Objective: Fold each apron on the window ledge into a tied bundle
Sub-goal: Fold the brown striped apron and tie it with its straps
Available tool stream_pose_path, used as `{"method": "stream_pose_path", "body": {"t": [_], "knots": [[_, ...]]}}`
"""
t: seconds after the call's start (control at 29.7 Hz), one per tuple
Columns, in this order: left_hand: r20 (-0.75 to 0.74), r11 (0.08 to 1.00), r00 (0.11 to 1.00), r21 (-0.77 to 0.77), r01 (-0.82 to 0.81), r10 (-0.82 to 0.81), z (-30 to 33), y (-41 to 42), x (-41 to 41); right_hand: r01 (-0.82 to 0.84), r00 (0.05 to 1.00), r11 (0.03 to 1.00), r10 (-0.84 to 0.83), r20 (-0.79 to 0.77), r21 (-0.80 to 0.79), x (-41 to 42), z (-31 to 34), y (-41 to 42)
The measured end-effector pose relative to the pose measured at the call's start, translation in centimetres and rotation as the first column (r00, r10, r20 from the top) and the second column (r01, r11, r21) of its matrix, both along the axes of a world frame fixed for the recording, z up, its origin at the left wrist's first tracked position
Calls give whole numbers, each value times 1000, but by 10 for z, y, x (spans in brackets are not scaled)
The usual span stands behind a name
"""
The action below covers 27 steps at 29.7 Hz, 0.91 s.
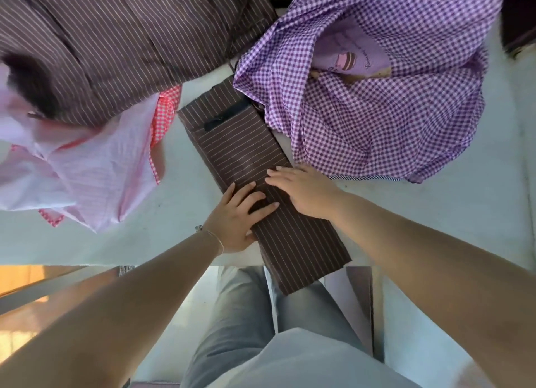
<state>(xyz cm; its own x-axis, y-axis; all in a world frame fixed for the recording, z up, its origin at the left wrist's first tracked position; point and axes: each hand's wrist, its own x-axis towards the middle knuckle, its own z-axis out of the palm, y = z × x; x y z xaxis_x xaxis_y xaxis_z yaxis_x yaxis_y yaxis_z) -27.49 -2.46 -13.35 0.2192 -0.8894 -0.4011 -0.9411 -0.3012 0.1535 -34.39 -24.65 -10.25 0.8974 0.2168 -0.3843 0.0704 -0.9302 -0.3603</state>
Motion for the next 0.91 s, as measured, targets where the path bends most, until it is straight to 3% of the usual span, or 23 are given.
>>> {"method": "stream_pose_path", "body": {"t": [0.13,0.2,0.24,0.27,0.3,0.34,0.37,0.44,0.5,0.57,0.67,0.77,0.84,0.91], "knots": [[-82,988,988,-75,-134,128,-1,2,-8,-149,986,989,148,-76,-18,-5,-8,-11],[-301,900,873,-87,-427,385,1,-2,-9,-72,988,995,80,-135,62,0,-3,-12],[-428,764,701,-38,-645,570,8,-4,-9,-23,983,994,43,-178,110,1,0,-12],[-558,537,411,76,-840,721,18,-9,-5,112,960,975,-57,-273,190,3,8,-12],[-663,281,53,242,-929,746,28,-14,1,229,926,934,-122,-357,274,4,14,-10],[-716,64,-283,416,-907,638,33,-19,8,309,900,893,-164,-403,326,5,20,-8],[-701,-57,-486,539,-840,522,38,-22,17,298,915,907,-183,-360,297,6,22,-6],[-610,-188,-660,656,-731,438,47,-23,29,254,933,947,-186,-308,199,10,18,5],[-505,-310,-727,676,-669,466,45,-17,31,318,914,909,-219,-341,270,11,20,18],[-466,-359,-700,624,-694,541,31,-2,28,401,890,869,-294,-349,289,13,19,34],[-487,-346,-600,515,-784,635,20,17,19,469,875,832,-389,-289,297,5,18,51],[-425,-299,-428,337,-893,798,25,22,13,570,817,739,-460,-348,360,-2,17,64],[-457,-300,-391,260,-918,799,28,17,9,616,783,696,-488,-387,368,-5,16,74],[-475,-309,-386,235,-922,791,32,12,5,613,790,712,-553,-263,342,-6,14,86]]}}
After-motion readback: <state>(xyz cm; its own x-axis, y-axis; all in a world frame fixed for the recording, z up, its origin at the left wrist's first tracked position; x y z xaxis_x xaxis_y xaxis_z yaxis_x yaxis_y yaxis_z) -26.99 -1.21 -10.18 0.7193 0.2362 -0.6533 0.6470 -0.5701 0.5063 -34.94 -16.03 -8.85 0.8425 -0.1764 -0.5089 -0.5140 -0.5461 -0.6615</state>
